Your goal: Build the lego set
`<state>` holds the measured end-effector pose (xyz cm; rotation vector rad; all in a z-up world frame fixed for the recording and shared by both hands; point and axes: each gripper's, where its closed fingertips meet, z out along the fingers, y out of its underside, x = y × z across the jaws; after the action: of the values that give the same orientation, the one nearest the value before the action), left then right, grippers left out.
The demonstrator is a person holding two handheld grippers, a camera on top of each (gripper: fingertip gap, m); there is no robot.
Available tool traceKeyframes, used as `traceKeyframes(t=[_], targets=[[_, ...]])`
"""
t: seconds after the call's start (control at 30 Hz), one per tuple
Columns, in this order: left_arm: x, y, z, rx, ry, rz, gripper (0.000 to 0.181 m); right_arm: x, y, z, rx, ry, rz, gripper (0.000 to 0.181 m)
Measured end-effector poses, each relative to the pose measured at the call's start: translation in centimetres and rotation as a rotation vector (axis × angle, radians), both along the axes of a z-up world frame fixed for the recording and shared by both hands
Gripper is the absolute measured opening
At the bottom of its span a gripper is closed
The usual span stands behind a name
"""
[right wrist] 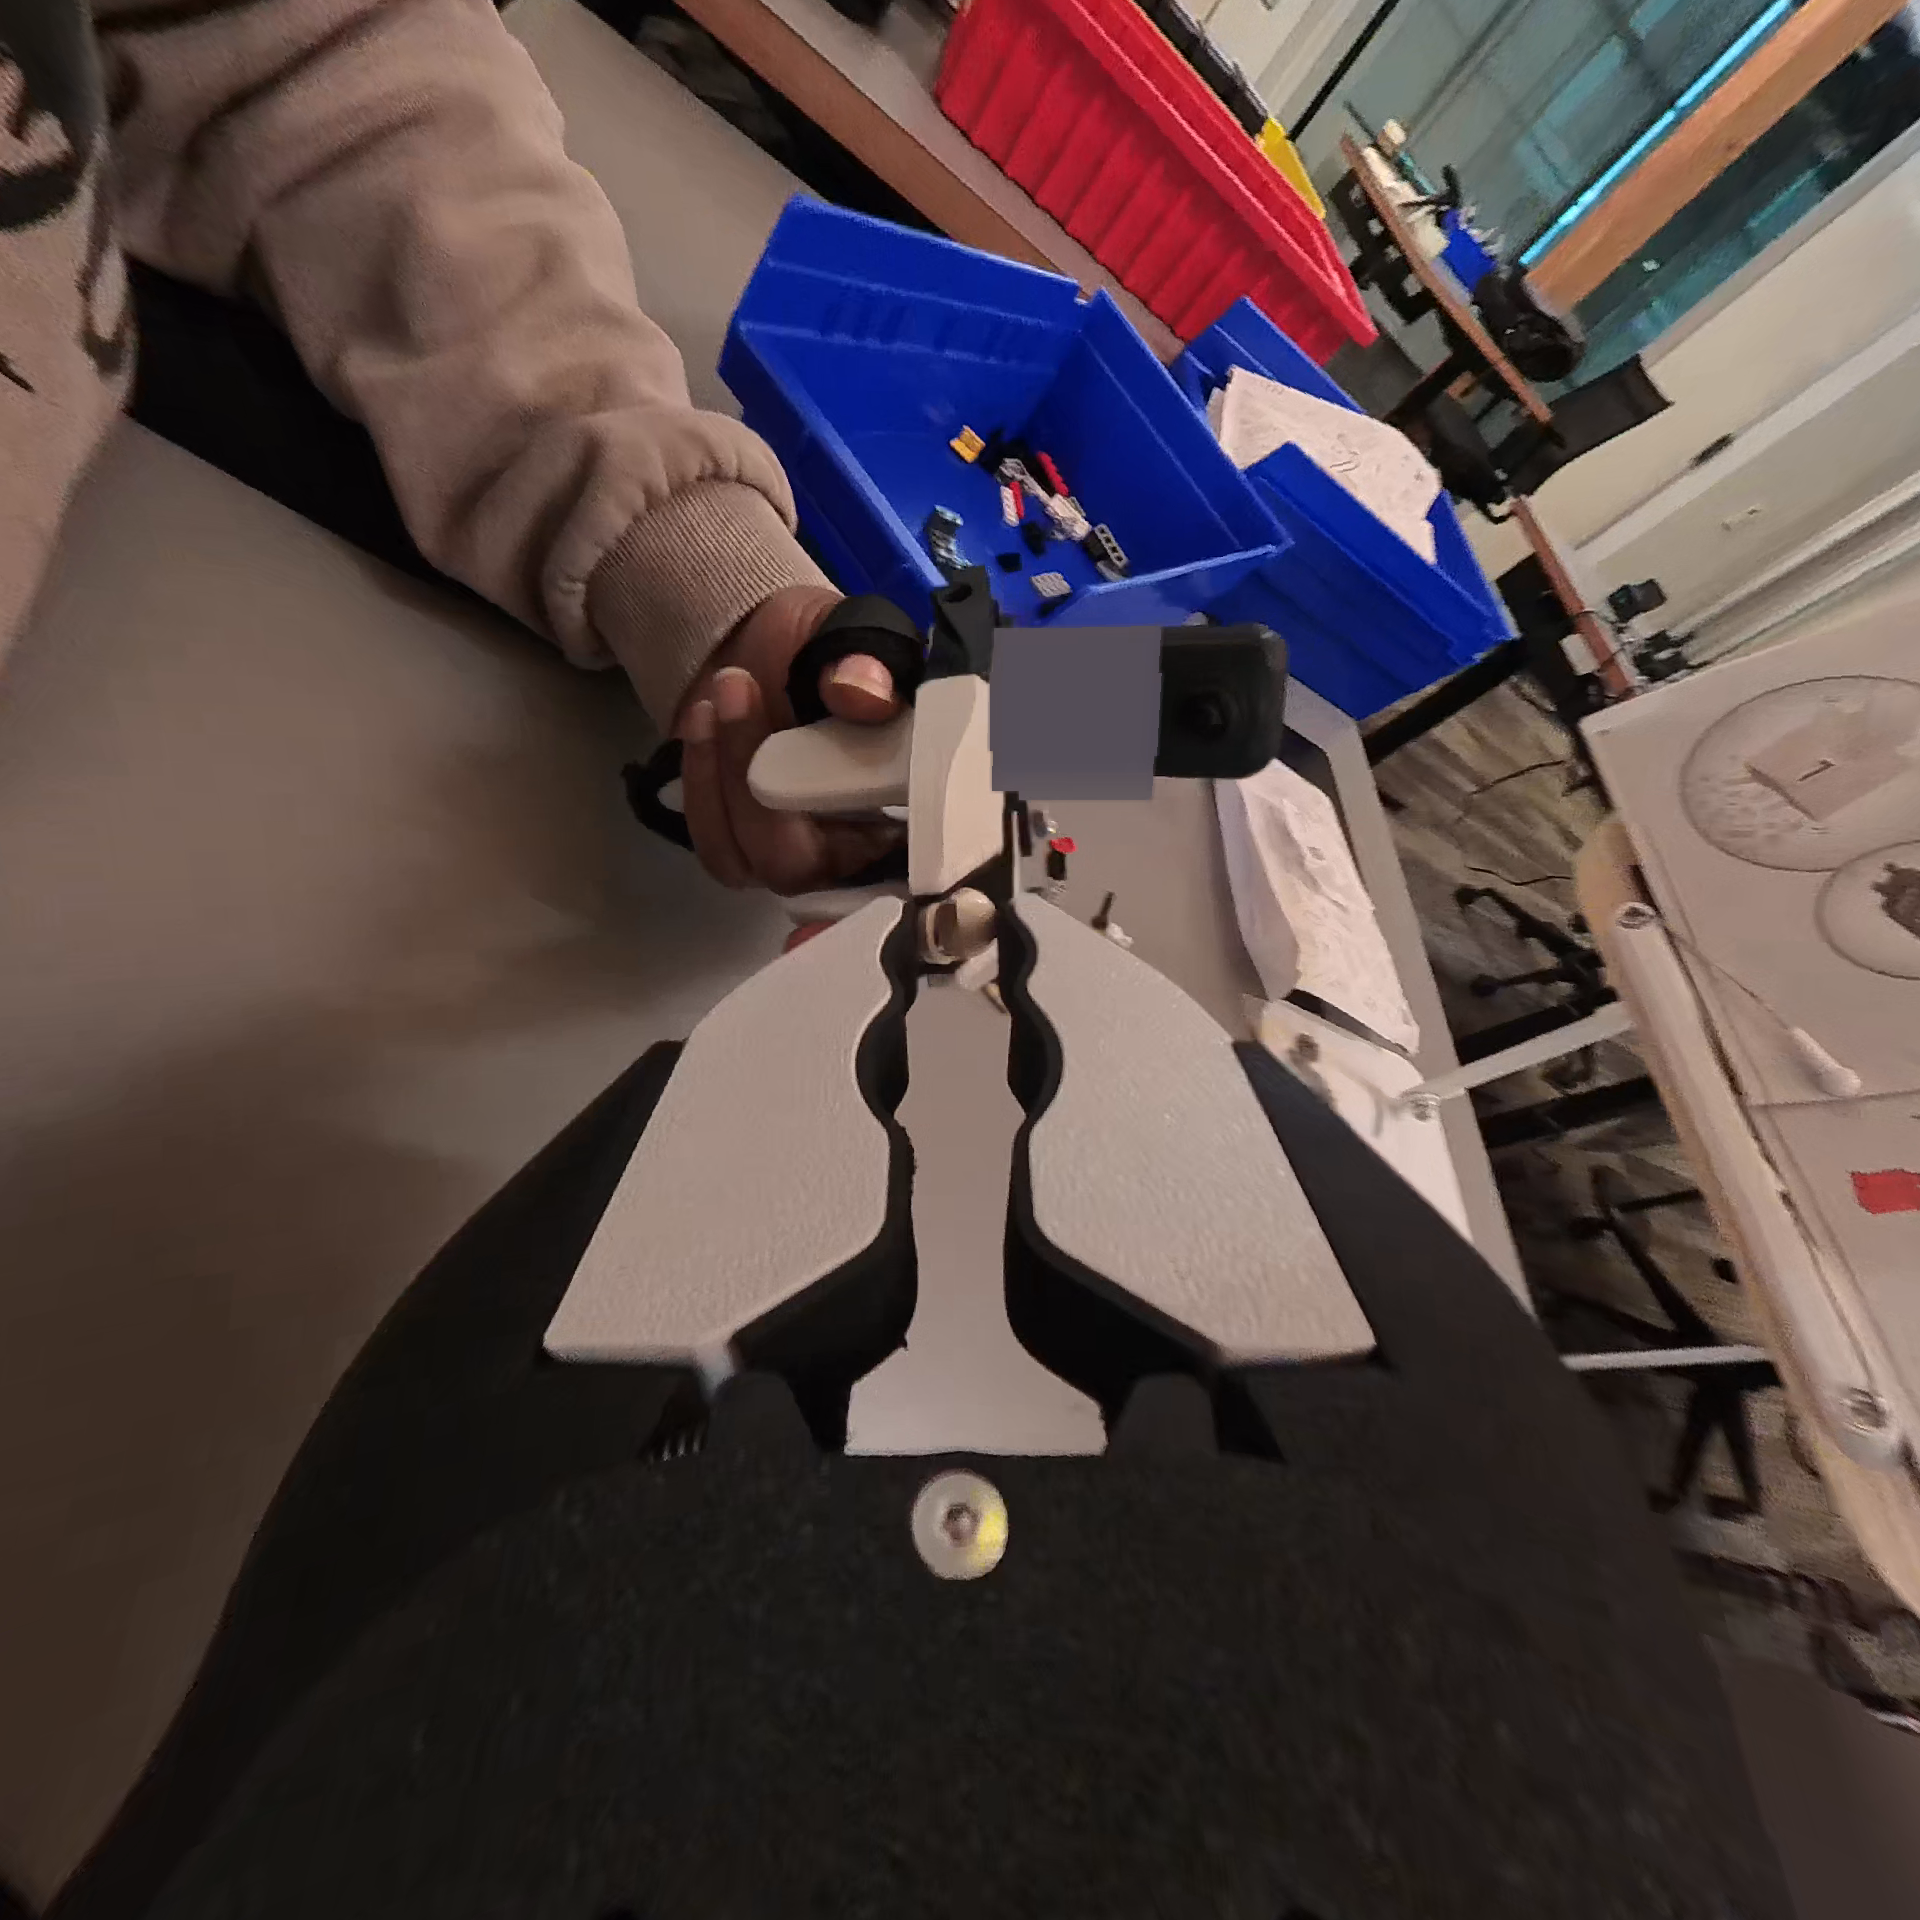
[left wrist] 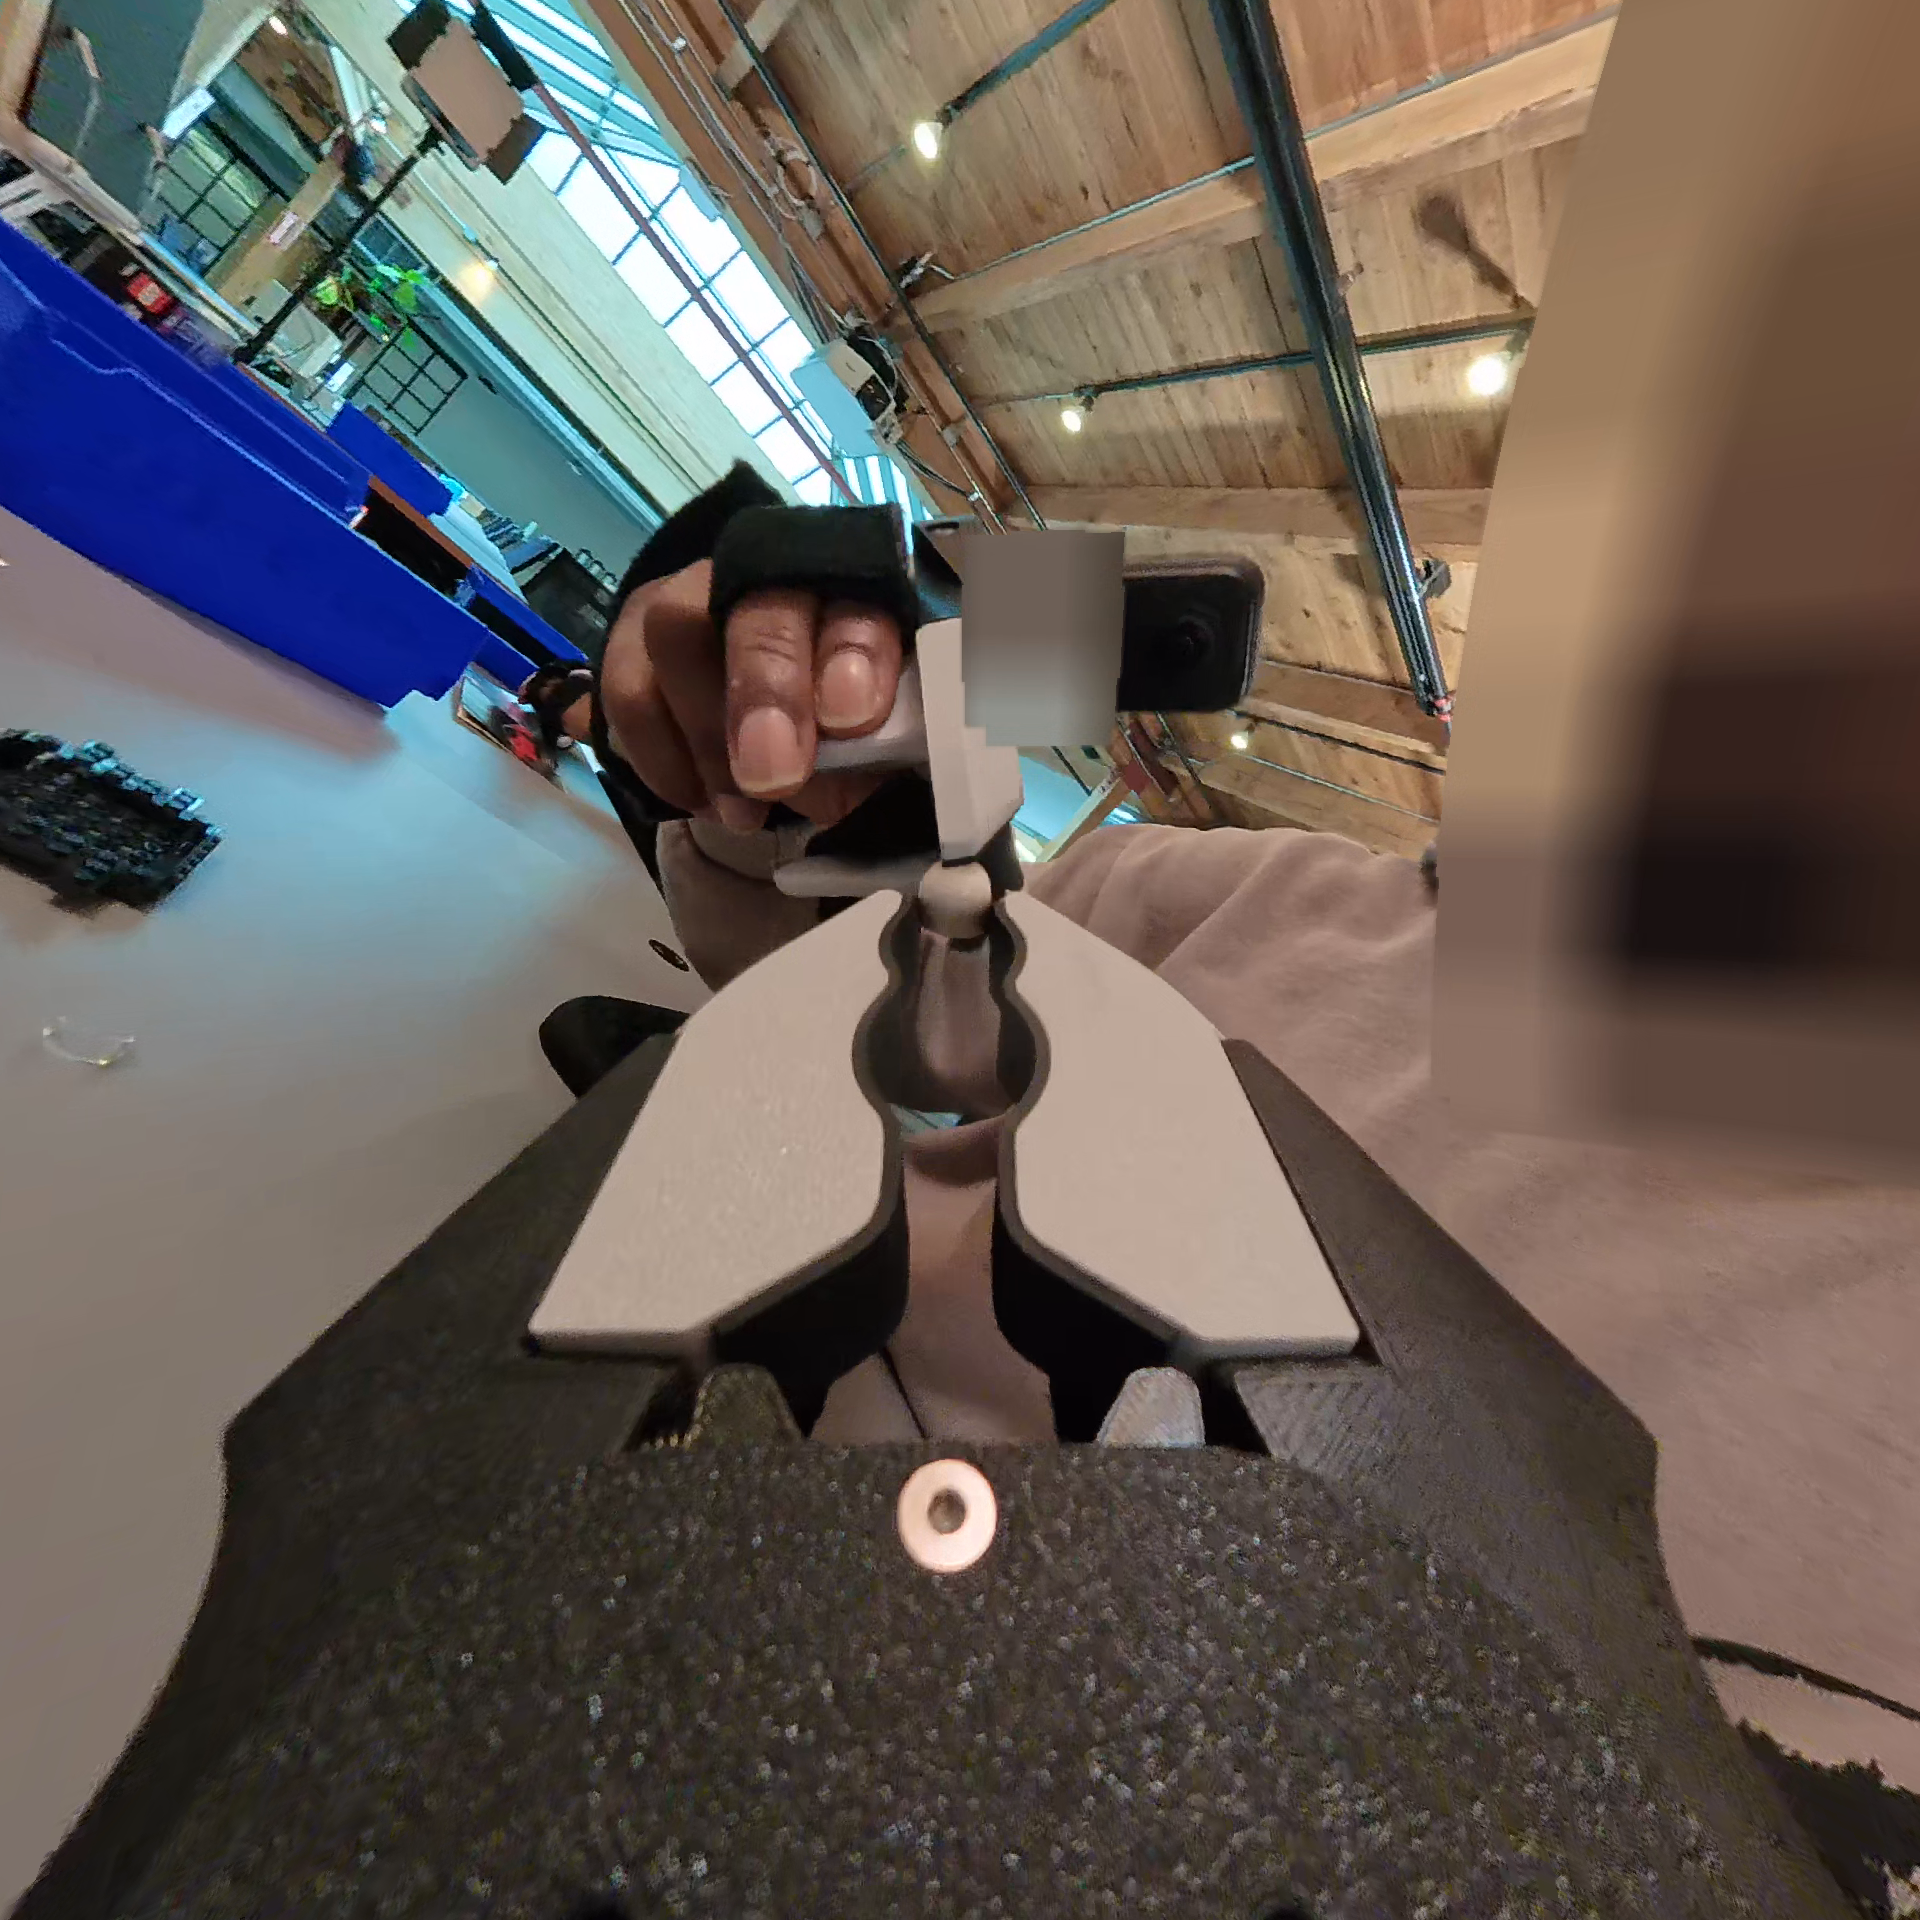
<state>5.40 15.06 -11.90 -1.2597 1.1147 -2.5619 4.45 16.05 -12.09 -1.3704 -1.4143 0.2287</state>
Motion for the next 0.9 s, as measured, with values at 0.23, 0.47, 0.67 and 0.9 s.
traceKeyframes(t=[0.23, 0.47, 0.67, 0.9], targets=[[-0.7, -0.5, 0.8, 0.015, -0.054, -0.022, 0.011, -0.4, -1.1, 0.8, -0.130, 0.064, 0.075, 0.014], [-0.8, -1.0, 1.0, -0.005, -0.058, -0.057, 0.011, -0.6, -1.5, 1.1, -0.170, 0.138, 0.107, 0.014], [-0.9, -1.4, 1.2, -0.002, -0.073, -0.065, 0.015, -0.9, -2.0, 1.4, -0.184, 0.187, 0.153, 0.014], [-1.5, -1.9, 1.7, -0.010, -0.108, -0.101, 0.011, -1.3, -2.4, 1.7, -0.213, 0.213, 0.210, 0.014]])
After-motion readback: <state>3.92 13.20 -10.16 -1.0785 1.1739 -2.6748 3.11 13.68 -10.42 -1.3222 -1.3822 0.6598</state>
